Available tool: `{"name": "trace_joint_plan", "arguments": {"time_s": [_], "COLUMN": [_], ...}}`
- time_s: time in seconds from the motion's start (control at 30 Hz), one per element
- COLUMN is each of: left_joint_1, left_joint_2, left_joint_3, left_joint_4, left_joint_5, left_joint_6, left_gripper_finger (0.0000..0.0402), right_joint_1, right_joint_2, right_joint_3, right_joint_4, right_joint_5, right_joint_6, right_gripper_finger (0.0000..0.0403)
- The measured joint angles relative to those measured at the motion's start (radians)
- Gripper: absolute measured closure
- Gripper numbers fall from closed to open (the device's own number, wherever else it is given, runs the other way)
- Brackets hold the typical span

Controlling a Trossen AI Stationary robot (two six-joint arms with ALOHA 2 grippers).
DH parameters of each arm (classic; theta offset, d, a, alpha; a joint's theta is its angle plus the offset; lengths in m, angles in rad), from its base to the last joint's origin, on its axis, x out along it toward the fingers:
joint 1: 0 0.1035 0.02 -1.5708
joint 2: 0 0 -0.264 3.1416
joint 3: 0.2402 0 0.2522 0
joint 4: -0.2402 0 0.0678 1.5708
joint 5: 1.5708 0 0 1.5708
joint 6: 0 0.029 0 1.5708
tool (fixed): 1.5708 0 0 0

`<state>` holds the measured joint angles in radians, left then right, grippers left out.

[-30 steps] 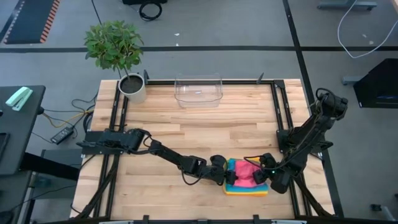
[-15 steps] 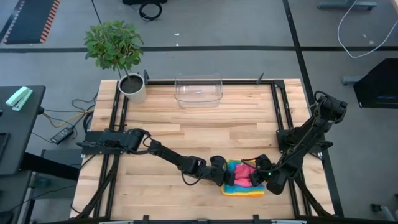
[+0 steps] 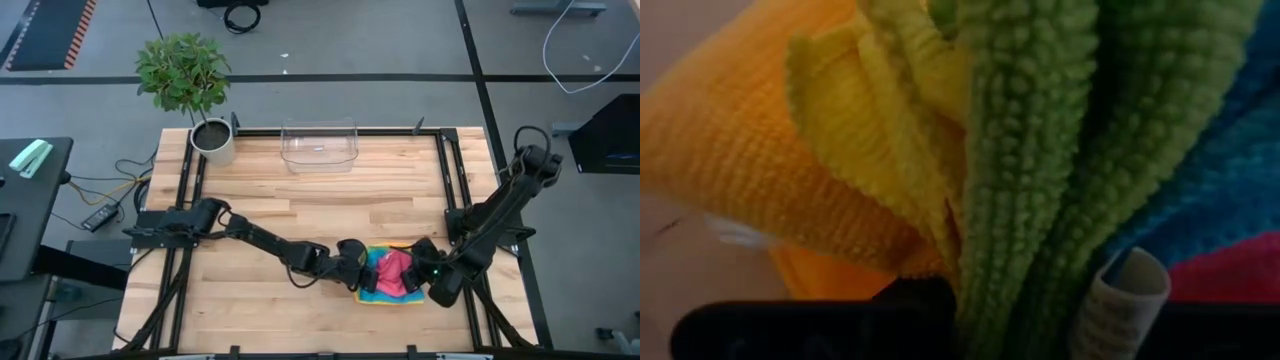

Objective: Fold microfiber towels
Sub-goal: Put the folded towels into the transparent bin

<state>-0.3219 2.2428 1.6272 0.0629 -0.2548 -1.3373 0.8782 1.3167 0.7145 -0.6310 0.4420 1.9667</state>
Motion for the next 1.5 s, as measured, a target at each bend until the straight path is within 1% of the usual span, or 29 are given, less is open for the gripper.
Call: {"name": "trace_joint_plan", "arguments": {"time_s": [0.17, 0.23, 0.27, 0.43, 0.47, 0.57, 0.6, 0.73, 0.87, 0.93, 1.07, 1.13, 1.23, 1.37, 1.5], "left_joint_1": [0.017, 0.024, 0.028, 0.054, 0.062, 0.094, 0.106, 0.160, 0.224, 0.269, 0.366, 0.418, 0.516, 0.664, 0.794], "left_joint_2": [-0.036, -0.060, -0.070, -0.149, -0.165, -0.211, -0.226, -0.280, -0.357, -0.389, -0.446, -0.466, -0.488, -0.497, -0.477], "left_joint_3": [0.001, 0.000, 0.002, 0.001, 0.001, 0.000, 0.000, 0.001, 0.002, 0.002, 0.002, 0.003, 0.002, 0.002, 0.002], "left_joint_4": [-0.014, -0.069, -0.071, -0.227, -0.230, -0.260, -0.300, -0.379, -0.438, -0.448, -0.567, -0.594, -0.640, -0.661, -0.685], "left_joint_5": [-0.004, -0.007, -0.013, -0.061, -0.062, -0.061, -0.065, -0.079, -0.082, -0.078, -0.069, -0.067, -0.046, 0.065, 0.188], "left_joint_6": [0.040, 0.068, 0.079, 0.129, 0.157, 0.208, 0.225, 0.288, 0.361, 0.404, 0.467, 0.507, 0.581, 0.686, 0.781], "left_gripper_finger": [0.0330, 0.0330, 0.0330, 0.0330, 0.0330, 0.0330, 0.0330, 0.0330, 0.0330, 0.0330, 0.0330, 0.0330, 0.0330, 0.0330, 0.0330], "right_joint_1": [-0.059, -0.085, -0.099, -0.175, -0.198, -0.288, -0.326, -0.482, -0.659, -0.752, -0.945, -1.045, -1.180, -1.325, -1.409], "right_joint_2": [-0.033, -0.045, -0.055, -0.113, -0.127, -0.164, -0.173, -0.198, -0.199, -0.182, -0.119, -0.064, 0.022, 0.144, 0.279], "right_joint_3": [0.035, 0.053, 0.061, 0.096, 0.104, 0.124, 0.134, 0.184, 0.261, 0.311, 0.404, 0.462, 0.524, 0.614, 0.697], "right_joint_4": [-0.051, -0.075, -0.091, -0.165, -0.173, -0.173, -0.172, -0.170, -0.152, -0.136, -0.082, -0.056, -0.006, 0.048, 0.068], "right_joint_5": [0.006, 0.007, 0.008, 0.027, 0.037, 0.043, 0.044, 0.043, 0.014, -0.008, -0.093, -0.138, -0.223, -0.313, -0.383], "right_joint_6": [-0.080, -0.111, -0.128, -0.216, -0.243, -0.347, -0.387, -0.563, -0.763, -0.866, -1.056, -1.145, -1.236, -1.321, -1.350], "right_gripper_finger": [0.0321, 0.0321, 0.0321, 0.0321, 0.0321, 0.0321, 0.0321, 0.0321, 0.0321, 0.0322, 0.0322, 0.0322, 0.0322, 0.0322, 0.0322]}}
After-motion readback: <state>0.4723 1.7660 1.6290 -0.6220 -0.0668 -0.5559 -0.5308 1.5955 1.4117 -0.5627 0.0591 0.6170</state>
